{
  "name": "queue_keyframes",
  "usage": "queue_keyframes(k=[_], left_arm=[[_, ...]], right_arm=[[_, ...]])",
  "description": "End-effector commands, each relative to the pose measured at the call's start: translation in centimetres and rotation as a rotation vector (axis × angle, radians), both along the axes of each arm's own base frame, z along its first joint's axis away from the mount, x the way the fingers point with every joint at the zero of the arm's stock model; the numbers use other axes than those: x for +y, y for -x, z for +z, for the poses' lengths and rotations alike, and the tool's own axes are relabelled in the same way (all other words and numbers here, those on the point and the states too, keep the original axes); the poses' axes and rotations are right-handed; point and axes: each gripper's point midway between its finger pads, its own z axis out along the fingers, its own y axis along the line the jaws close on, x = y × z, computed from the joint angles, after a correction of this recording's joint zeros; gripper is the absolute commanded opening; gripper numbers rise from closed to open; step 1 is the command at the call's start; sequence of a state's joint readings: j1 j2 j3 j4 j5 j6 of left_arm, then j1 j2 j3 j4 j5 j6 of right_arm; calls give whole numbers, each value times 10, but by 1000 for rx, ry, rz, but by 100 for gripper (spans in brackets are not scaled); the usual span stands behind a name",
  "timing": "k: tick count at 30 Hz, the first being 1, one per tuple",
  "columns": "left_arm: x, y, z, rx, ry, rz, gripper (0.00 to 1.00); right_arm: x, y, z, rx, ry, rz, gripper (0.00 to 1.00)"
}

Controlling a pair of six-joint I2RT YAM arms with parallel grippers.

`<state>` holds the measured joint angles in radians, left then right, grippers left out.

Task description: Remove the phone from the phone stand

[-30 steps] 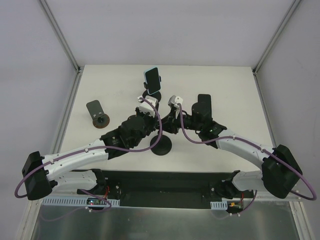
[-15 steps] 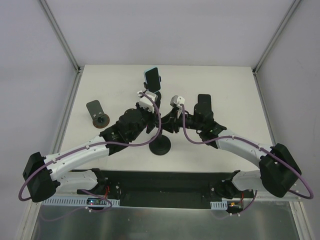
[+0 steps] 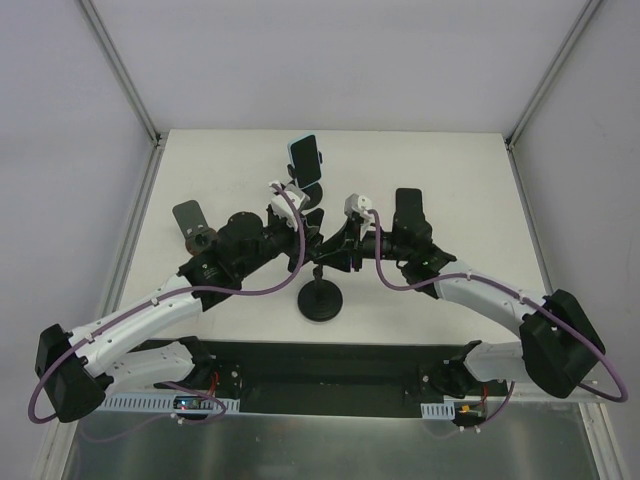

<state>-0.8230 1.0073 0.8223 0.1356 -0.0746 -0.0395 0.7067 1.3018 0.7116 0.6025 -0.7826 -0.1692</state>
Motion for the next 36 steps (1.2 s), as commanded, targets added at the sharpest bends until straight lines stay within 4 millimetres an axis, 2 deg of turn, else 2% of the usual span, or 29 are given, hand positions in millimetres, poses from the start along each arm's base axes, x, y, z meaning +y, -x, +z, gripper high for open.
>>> queue_keyframes(k=[1, 4, 5, 8, 11, 14, 23, 28, 36], left_arm=[[24, -13, 51, -143, 56, 87, 0], [27, -21, 43, -109, 89, 157, 0], [28, -23, 39, -96, 98, 193, 0], [25, -26, 36, -100, 109, 255, 0], [19, -26, 37, -112, 109, 318, 0], [10, -22, 35, -108, 99, 333, 0], [-6, -14, 32, -63, 145, 295, 0], [-9, -10, 29, -49, 148, 282, 0], [-13, -9, 19, -28, 128, 275, 0]], right_arm=[[-11, 6, 4, 11, -7, 5, 1], [-13, 6, 8, 0, -10, -25, 2], [-14, 6, 10, -6, -14, -34, 18], [-15, 4, 8, -17, -11, -84, 41], [-15, 4, 0, -34, -1, -130, 58], [-15, 1, -8, -40, 16, -161, 66], [1, -10, -16, -28, 8, -163, 68], [12, -22, -7, -42, -12, -169, 68], [25, -29, 1, -42, -31, -146, 67]])
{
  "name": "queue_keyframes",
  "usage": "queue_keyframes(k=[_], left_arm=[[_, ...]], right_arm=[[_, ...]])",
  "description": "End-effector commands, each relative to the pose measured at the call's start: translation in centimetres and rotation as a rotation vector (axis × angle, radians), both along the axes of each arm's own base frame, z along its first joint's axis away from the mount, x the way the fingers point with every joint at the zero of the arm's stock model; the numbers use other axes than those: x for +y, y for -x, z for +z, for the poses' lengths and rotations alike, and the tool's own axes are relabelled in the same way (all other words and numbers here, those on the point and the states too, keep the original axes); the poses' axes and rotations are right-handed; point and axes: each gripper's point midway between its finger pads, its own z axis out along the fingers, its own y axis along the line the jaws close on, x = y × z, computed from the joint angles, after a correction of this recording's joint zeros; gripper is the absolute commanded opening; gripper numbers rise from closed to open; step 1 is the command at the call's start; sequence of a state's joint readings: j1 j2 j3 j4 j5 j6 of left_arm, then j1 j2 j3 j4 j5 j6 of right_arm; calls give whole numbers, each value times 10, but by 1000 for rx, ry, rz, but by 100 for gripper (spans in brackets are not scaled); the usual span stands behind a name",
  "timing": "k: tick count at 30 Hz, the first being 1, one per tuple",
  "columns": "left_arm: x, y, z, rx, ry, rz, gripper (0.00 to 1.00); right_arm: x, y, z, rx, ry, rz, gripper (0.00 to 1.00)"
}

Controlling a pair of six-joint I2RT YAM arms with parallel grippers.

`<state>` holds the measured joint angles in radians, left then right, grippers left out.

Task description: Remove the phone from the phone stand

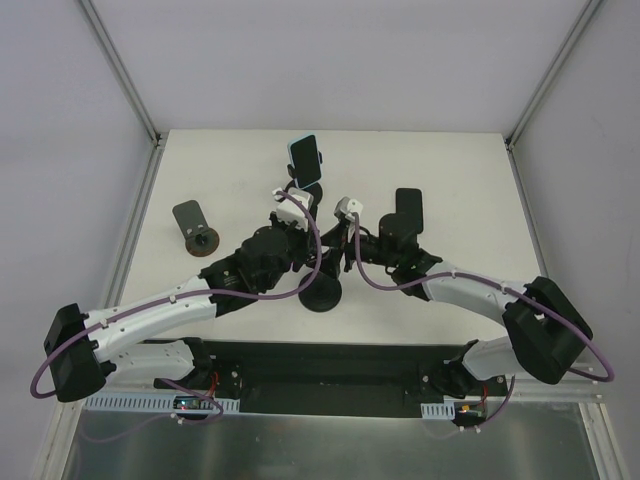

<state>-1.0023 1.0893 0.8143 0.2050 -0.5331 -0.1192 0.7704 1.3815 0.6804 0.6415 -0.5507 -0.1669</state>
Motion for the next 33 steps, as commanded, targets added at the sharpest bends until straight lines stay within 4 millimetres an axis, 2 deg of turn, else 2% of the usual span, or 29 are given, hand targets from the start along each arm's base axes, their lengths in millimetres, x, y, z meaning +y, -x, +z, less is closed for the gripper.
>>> queue_keyframes(k=[1, 3, 5, 7, 13, 21, 23, 25, 28, 33], left_arm=[[-15, 0, 29, -29, 128, -14, 0], [-17, 0, 27, -23, 122, -20, 0], [-18, 1, 26, -19, 119, -28, 0], [-20, 1, 25, -20, 108, -41, 0], [-11, -8, 38, -67, 50, -33, 0], [33, -49, 67, -199, 42, 125, 0], [37, -55, 70, -234, 33, 142, 0], [33, -56, 74, -230, 35, 116, 0], [25, -50, 66, -192, 24, 36, 0], [36, -31, 64, -140, 53, -77, 0]], right_arm=[[16, -7, 40, -82, -98, 26, 65], [18, -8, 43, -84, -104, 32, 60], [20, -6, 43, -83, -105, 47, 34], [20, -3, 43, -86, -107, 66, 1], [18, 25, 37, -94, -109, 193, 1], [21, 64, 27, -82, -101, 347, 1], [21, 68, 25, -83, -90, 362, 1], [21, 66, 22, -84, -80, 350, 1], [14, 59, 22, -72, -82, 325, 1], [1, 38, 22, -59, -88, 243, 1]])
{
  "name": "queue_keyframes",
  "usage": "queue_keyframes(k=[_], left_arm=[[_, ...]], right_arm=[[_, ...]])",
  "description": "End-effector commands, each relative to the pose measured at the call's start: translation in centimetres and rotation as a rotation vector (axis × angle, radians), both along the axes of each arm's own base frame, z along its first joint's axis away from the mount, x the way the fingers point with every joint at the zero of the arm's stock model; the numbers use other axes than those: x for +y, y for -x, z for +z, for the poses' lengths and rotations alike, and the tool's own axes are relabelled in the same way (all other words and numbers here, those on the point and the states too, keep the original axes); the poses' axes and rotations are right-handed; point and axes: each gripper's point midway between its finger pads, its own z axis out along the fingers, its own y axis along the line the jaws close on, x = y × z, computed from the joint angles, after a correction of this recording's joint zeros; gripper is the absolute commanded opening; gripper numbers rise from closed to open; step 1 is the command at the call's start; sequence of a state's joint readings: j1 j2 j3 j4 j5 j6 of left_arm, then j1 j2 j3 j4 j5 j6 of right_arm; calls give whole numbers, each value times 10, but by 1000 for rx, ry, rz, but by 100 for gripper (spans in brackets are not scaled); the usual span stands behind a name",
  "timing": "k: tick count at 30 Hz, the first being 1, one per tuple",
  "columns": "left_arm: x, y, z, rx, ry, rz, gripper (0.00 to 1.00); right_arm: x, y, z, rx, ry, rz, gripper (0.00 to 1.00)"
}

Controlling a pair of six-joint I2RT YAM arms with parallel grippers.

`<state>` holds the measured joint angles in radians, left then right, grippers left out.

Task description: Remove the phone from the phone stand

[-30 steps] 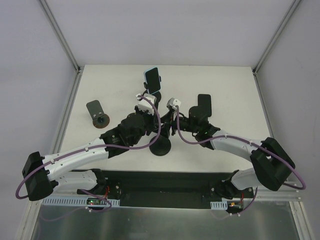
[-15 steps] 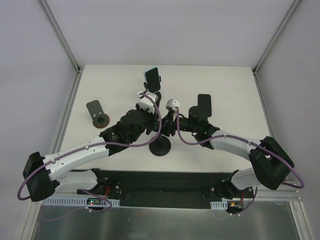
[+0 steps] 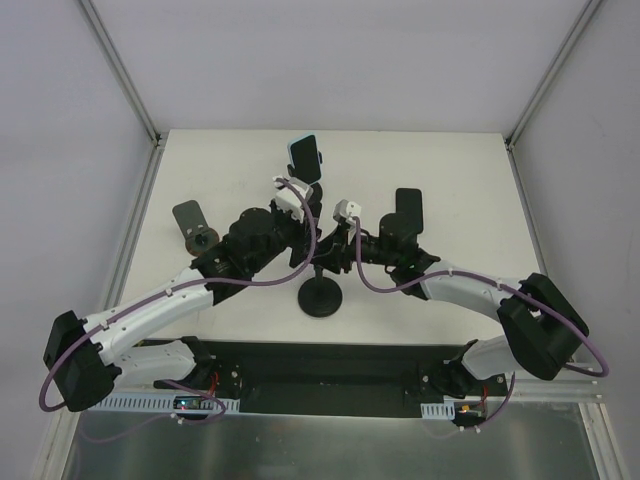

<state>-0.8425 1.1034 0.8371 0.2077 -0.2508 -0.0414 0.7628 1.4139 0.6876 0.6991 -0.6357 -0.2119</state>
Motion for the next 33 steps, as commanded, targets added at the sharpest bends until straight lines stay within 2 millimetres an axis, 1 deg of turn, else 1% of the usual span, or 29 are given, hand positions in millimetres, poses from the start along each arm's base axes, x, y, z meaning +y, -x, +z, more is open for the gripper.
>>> queue_keyframes(k=[1, 2, 3, 5, 7, 8, 9, 10, 11, 16, 19, 20, 23, 26, 27, 28, 29, 30, 32, 33], left_arm=[[36, -9, 61, -129, 81, 44, 0], [36, -2, 65, -130, 87, 14, 0], [36, 3, 59, -107, 68, -4, 0], [34, 14, 63, -104, 76, -54, 0], [36, 19, 56, -67, 84, -58, 0], [40, 21, 56, -67, 84, -50, 0], [43, 21, 56, -66, 83, -37, 0], [46, 22, 51, -54, 74, -31, 0], [49, 24, 53, -59, 77, -25, 0], [59, 26, 48, -49, 64, 7, 0], [63, 25, 41, -39, 53, 27, 0], [65, 26, 33, -16, 34, 34, 0], [67, 25, 25, 14, 54, 63, 0], [64, 22, 14, 59, 87, 90, 0], [62, 20, 17, 59, 125, 99, 0], [61, 19, 16, 68, 137, 109, 0], [60, 18, 16, 70, 147, 118, 0], [59, 18, 17, 75, 165, 129, 0], [53, 18, 18, 75, 171, 130, 0], [54, 17, 22, 64, 174, 148, 0]], right_arm=[[-7, 31, 18, 1, -62, 150, 1], [-10, 25, 17, 5, -60, 127, 1], [-11, 20, 15, 7, -57, 101, 1], [-15, 12, 13, 15, -54, 65, 1], [-19, 6, 9, 25, -47, 40, 1], [-21, 2, 9, 25, -46, 20, 1], [-23, -2, 8, 29, -43, 0, 1], [-24, -5, 5, 33, -37, -11, 1], [-26, -8, 4, 39, -36, -26, 1], [-34, -21, -2, 57, -24, -96, 1], [-38, -29, -4, 66, -21, -137, 1], [-40, -31, -6, 74, -19, -150, 1], [-41, -33, -6, 81, -22, -158, 1], [-37, -27, 2, 71, -50, -139, 1], [-36, -24, 5, 64, -57, -131, 4], [-34, -21, 8, 61, -60, -123, 11], [-29, -14, 10, 57, -62, -101, 19], [-28, -11, 12, 51, -62, -99, 35], [-23, -1, 11, 48, -59, -77, 49], [-21, 2, 12, 36, -62, -75, 61]])
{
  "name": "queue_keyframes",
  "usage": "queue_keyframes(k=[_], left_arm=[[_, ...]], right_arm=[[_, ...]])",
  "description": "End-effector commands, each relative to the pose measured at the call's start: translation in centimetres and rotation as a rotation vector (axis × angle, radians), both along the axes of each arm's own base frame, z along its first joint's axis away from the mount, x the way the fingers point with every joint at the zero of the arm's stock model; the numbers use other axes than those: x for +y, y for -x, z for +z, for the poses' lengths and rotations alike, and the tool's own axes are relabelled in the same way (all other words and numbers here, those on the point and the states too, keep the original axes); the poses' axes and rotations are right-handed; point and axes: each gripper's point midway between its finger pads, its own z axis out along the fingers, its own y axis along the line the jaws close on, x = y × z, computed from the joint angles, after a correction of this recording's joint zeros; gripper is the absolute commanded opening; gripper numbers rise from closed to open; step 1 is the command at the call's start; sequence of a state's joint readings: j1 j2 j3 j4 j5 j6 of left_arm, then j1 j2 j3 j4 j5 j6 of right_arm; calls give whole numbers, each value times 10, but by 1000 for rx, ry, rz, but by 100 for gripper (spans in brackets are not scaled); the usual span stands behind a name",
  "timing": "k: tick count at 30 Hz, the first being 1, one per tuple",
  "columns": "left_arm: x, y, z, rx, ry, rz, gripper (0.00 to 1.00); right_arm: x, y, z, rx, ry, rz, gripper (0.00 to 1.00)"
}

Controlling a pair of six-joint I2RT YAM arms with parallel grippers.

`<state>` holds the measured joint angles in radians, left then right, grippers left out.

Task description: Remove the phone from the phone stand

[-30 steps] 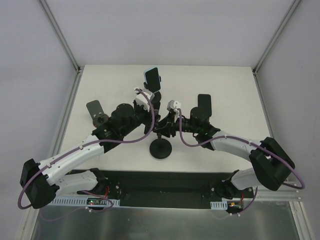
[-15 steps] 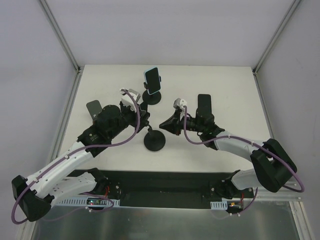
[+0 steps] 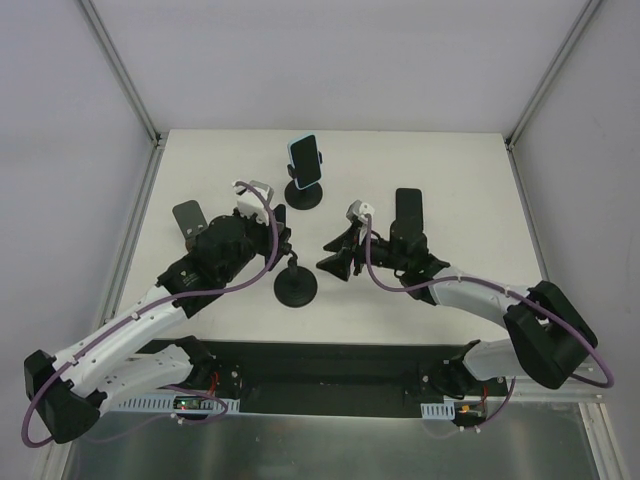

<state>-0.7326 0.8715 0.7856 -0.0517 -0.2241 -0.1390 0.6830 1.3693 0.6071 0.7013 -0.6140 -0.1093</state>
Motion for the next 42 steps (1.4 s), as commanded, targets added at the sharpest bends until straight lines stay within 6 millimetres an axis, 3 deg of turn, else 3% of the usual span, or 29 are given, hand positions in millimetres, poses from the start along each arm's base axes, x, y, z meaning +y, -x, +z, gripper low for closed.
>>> queue_keyframes(k=[1, 6, 17, 20, 23, 24, 26, 27, 34, 42], left_arm=[[-16, -7, 28, -49, 133, 49, 0], [-32, -4, 34, -49, 148, 34, 0], [-52, -3, 33, -38, 161, 12, 0], [-54, -4, 33, -39, 168, 11, 0], [-55, -6, 34, -47, 180, 16, 0], [-54, -7, 34, -53, 179, 25, 0], [-52, -10, 38, -83, 180, 37, 0], [-49, -13, 39, -97, 174, 54, 0], [-55, -15, 47, -118, 192, 40, 0], [-36, -32, 56, -227, 144, 117, 0]], right_arm=[[10, 18, 27, -95, -61, 41, 66], [30, 35, 25, -127, -70, 86, 81], [57, 18, 11, -156, -68, 54, 80], [60, 14, 7, -168, -64, 46, 71], [62, 17, 7, -171, -67, 70, 50], [62, 19, 4, -164, -63, 86, 30], [63, 25, 3, -165, -63, 115, 14], [63, 27, 2, -164, -60, 123, 1], [61, 32, -8, -171, -9, 159, 1], [70, 69, -17, -201, 57, 318, 1]])
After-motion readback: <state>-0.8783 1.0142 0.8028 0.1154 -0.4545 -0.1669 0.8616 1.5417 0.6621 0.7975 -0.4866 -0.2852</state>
